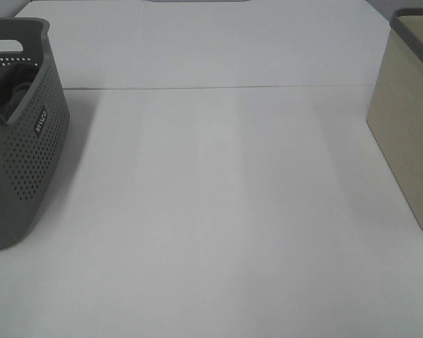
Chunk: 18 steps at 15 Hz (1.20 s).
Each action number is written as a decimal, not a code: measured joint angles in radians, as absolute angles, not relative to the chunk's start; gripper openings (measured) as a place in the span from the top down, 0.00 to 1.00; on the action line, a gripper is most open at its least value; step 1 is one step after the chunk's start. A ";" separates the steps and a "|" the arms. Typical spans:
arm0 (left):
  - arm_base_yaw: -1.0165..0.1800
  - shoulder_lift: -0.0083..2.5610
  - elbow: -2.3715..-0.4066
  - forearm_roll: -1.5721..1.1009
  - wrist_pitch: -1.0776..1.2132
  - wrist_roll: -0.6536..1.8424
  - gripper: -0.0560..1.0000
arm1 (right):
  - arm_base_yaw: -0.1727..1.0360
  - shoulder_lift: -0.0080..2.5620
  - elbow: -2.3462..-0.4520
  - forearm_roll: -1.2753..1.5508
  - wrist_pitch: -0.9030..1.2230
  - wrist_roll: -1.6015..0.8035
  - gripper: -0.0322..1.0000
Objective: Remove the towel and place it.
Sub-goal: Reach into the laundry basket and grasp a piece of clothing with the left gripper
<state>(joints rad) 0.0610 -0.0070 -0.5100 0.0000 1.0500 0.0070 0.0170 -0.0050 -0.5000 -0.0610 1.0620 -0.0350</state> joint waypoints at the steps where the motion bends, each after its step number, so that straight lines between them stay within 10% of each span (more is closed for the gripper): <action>1: 0.061 -0.007 -0.510 0.000 1.050 0.007 0.01 | 0.017 -0.005 -0.500 -0.061 1.062 -0.035 0.31; 18: 0.061 -0.007 -0.510 0.000 1.050 0.007 0.01 | 0.017 -0.005 -0.500 -0.061 1.062 -0.035 0.31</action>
<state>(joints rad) 0.0610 -0.0070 -0.5100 0.0000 1.0500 0.0070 0.0170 -0.0050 -0.5000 -0.0610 1.0620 -0.0350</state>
